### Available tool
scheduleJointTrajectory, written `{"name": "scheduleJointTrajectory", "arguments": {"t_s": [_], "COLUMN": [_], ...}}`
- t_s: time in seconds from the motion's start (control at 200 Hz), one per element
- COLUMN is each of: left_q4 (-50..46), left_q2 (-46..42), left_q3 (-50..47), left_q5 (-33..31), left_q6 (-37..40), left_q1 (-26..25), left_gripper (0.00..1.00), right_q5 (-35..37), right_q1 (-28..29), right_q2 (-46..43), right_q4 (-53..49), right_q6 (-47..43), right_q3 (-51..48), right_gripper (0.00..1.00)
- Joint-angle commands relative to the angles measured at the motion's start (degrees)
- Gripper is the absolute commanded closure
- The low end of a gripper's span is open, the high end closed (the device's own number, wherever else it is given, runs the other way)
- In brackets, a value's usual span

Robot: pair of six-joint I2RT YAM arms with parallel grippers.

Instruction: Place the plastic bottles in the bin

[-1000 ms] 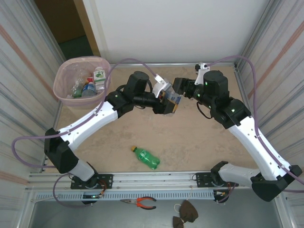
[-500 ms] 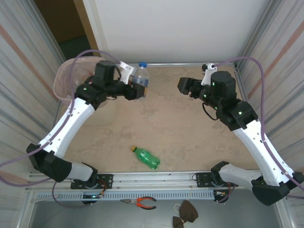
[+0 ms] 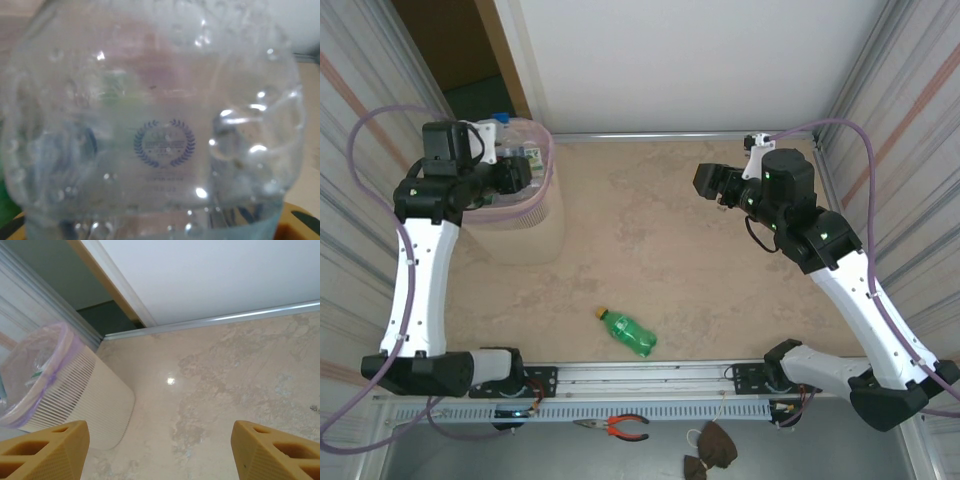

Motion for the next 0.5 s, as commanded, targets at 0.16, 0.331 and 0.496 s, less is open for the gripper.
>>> {"name": "scheduleJointTrajectory", "arguments": {"t_s": [0.16,0.331,0.496], "left_q4": [-7.8,-8.9,-8.9], "left_q2": [5.9,9.7,14.4], "left_q3": [8.2,11.4,13.9], "left_q5": [-12.1,-6.9,-6.9], "left_q6": [3.5,16.3,23.8], "left_q1": [8.2,14.5,16.1], "left_gripper": [0.64,0.57,0.53], "right_q5": [0.4,0.0,-0.5], "right_q1": [-0.6,-0.6,-0.5], "right_q2": [-0.5,-0.6,-0.5], "right_q4": [-0.4,-0.3,0.2], "right_q6": [-1.3,-1.2,-1.1], "right_q3": [0.7,-0.1,-1.0], "right_gripper": [0.27,0.27,0.27]}}
